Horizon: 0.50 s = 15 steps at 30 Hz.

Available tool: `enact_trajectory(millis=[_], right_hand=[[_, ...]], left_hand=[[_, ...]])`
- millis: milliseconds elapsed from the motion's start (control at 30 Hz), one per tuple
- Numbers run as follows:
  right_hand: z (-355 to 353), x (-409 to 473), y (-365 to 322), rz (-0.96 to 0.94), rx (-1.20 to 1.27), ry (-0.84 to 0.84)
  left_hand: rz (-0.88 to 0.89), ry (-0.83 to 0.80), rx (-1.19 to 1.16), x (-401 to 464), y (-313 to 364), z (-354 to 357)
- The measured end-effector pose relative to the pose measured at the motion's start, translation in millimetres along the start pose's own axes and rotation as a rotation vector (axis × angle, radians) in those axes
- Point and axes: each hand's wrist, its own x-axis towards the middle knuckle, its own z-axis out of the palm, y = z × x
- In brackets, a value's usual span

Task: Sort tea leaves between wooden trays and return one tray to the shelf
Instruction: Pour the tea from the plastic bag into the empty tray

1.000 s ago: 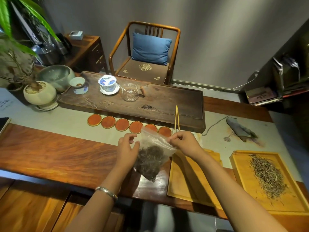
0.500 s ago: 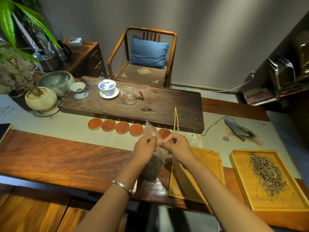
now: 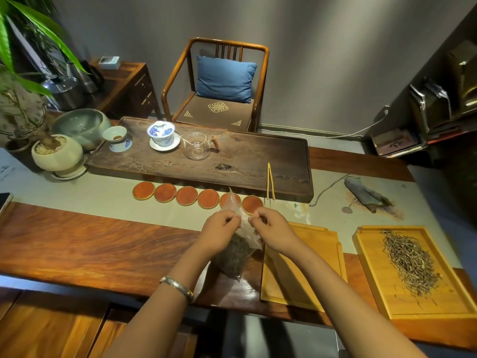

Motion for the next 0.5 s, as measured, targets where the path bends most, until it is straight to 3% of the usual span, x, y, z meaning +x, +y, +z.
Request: enact_trajectory(millis=[233,500], right_hand=[[-19.8,1.5,15.9,0.051,-0.064,0.227],[-17.3,-12.7,13.4,0.02,-0.218,0.49]], left_hand=[[-0.034,0.11,0.075,-1.4,-10.9,-26.4],[0.097,0.284,0.329,-13.8,9.9,-43.0]])
